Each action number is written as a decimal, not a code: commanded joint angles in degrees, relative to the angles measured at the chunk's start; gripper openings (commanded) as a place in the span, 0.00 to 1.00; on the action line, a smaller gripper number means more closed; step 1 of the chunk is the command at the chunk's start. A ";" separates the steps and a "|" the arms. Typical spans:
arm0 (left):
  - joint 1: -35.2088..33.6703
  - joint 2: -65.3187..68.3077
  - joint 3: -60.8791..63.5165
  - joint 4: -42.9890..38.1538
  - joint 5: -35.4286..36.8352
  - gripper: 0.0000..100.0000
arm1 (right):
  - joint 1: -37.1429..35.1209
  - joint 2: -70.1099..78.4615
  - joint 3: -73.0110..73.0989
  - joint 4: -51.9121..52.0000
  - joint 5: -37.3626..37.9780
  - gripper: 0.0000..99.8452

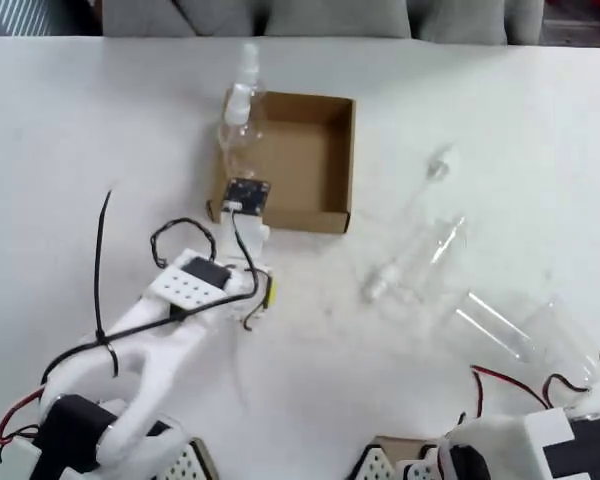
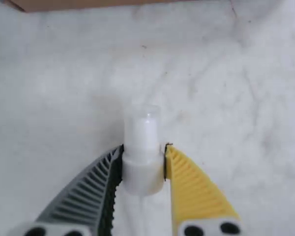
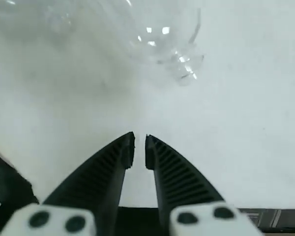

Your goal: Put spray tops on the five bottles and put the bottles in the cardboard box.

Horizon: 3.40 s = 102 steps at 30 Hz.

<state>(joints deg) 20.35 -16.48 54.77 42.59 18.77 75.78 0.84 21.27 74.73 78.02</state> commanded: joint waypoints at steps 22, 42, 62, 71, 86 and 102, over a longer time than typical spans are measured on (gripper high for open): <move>-0.48 -2.59 -0.26 -0.79 -0.62 0.02 | -9.71 10.77 -4.13 -27.56 -24.88 0.02; -0.40 -2.59 -0.26 -0.79 -0.62 0.02 | -20.88 35.56 -41.93 -27.12 -46.15 0.02; -0.40 -2.68 -0.26 -0.88 -0.62 0.02 | -39.78 38.73 -49.67 -19.74 -55.82 0.02; -0.31 -2.68 -0.26 -1.05 -0.62 0.02 | -44.53 38.20 -63.91 0.66 -57.85 0.02; -0.31 -2.86 -0.26 -0.88 -0.62 0.02 | -44.09 29.93 -69.89 24.48 -61.45 0.09; -0.31 -2.86 -0.26 -0.79 -0.62 0.02 | -44.18 18.95 -46.24 15.69 -61.45 0.20</move>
<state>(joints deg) 20.35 -16.48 54.77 42.59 18.77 31.03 23.25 -26.81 93.27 17.10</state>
